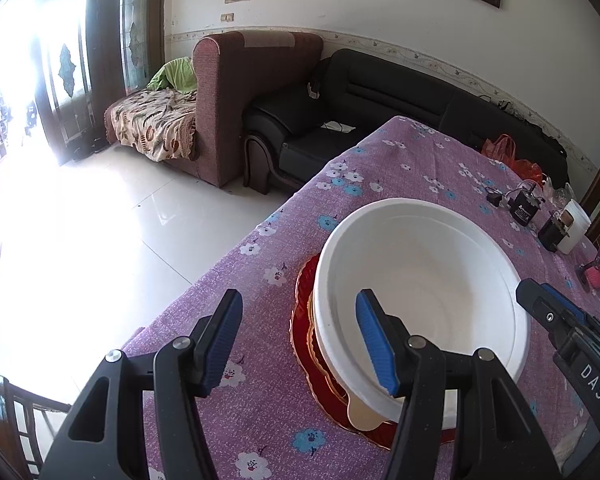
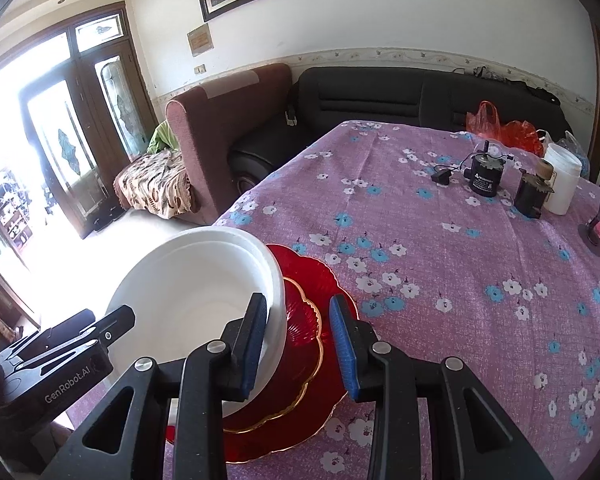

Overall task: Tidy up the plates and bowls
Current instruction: 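Withdraw the left tool from the stacked bowls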

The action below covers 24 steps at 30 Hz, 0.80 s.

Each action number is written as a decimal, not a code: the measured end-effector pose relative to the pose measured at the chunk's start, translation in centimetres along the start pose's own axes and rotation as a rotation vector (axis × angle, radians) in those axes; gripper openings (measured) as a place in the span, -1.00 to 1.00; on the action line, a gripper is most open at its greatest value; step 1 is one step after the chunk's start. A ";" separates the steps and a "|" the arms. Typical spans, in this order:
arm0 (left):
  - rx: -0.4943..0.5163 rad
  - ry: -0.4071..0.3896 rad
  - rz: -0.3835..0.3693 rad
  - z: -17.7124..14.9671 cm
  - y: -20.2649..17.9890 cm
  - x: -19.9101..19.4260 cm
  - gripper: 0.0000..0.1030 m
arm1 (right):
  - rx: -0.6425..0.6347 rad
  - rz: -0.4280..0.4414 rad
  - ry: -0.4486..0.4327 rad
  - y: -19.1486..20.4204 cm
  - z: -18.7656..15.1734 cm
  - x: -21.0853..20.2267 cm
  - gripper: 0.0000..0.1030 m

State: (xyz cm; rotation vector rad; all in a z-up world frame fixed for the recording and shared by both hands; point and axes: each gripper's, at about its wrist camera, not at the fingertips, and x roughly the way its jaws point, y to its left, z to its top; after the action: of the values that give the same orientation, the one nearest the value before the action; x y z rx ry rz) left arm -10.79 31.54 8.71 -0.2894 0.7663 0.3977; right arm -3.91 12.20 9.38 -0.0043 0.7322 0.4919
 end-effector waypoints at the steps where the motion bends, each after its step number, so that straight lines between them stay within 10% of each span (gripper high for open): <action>1: -0.002 -0.002 0.002 0.0 0.1 0.0 0.14 | 0.002 0.001 -0.004 0.0 0.0 -0.1 -0.30; 11: -0.031 0.003 -0.005 -0.1 0.8 -0.2 0.20 | 0.007 0.024 -0.007 0.2 -0.2 -0.9 -0.30; 24: -0.065 -0.092 -0.020 -0.6 -0.1 -3.6 0.59 | -0.031 0.030 -0.068 0.3 -2.9 -4.5 0.19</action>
State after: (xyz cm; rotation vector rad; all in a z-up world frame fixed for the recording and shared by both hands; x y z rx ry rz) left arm -13.48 30.36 10.87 -0.3373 0.6612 0.4146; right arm -8.71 10.03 10.17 -0.0051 0.6587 0.5298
